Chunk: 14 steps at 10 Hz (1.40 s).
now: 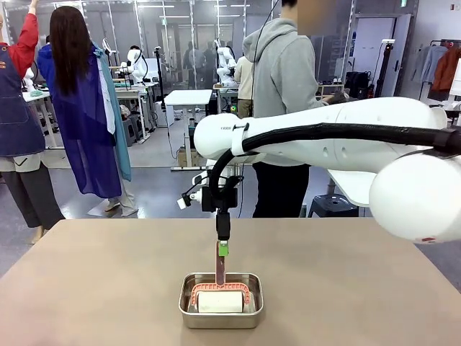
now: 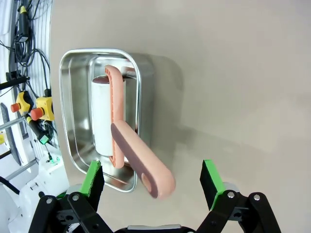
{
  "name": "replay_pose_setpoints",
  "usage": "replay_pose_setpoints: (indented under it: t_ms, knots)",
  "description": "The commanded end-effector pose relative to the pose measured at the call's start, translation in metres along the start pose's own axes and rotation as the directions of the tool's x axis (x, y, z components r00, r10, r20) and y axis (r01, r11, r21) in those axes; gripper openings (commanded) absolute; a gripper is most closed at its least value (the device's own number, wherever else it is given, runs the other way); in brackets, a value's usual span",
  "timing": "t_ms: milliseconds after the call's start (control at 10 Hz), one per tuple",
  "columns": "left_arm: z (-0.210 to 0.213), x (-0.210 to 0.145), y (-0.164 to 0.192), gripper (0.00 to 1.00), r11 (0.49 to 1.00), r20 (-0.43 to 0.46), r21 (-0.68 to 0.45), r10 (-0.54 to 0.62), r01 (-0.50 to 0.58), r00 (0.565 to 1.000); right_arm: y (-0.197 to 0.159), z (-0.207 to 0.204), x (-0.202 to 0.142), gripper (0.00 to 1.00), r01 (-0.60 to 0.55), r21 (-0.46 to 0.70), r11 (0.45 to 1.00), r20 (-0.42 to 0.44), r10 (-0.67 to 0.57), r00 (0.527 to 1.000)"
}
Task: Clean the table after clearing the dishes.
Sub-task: When the right (or left) Handle tray is removed, use the right hand (or left hand) to clean the right (or left) side of the table with the Lint Roller.
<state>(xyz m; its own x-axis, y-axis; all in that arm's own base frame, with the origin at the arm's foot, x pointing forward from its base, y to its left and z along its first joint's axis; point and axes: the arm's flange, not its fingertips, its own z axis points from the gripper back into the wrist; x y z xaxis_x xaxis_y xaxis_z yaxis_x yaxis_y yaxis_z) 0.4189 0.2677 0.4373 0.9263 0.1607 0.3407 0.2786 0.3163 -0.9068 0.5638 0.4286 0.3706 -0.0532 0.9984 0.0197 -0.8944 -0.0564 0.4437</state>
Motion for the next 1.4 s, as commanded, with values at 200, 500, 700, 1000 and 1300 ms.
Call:
replay_pose_setpoints:
  t_ms: [200,500,700,1000,1300]
  knots:
    - [-0.001,-0.001,-0.006,1.0,1.0,0.011,0.016,0.016,-0.016,1.0,-0.011,0.011,0.023,1.0,-0.035,0.007,0.999,-0.066,0.035,0.997]
    - [-0.001,-0.001,-0.006,1.0,1.0,0.011,0.016,0.016,-0.016,1.0,-0.012,0.008,0.025,1.0,-0.037,0.019,0.999,-0.097,0.039,0.995]
    - [-0.001,-0.001,-0.006,1.0,1.0,0.011,0.016,0.016,-0.016,1.0,-0.015,0.005,0.028,1.0,-0.044,0.024,0.999,-0.077,0.045,0.996]
    - [-0.001,-0.001,-0.006,1.0,1.0,0.011,0.016,0.016,-0.016,1.0,-0.017,0.002,0.031,0.25,-0.042,0.037,0.998,-0.109,0.046,0.993]
    - [-0.001,-0.001,-0.006,1.0,1.0,0.011,0.016,0.016,-0.016,1.0,-0.017,-0.001,0.027,0.0,-0.04,0.052,0.998,-0.113,0.046,0.993]
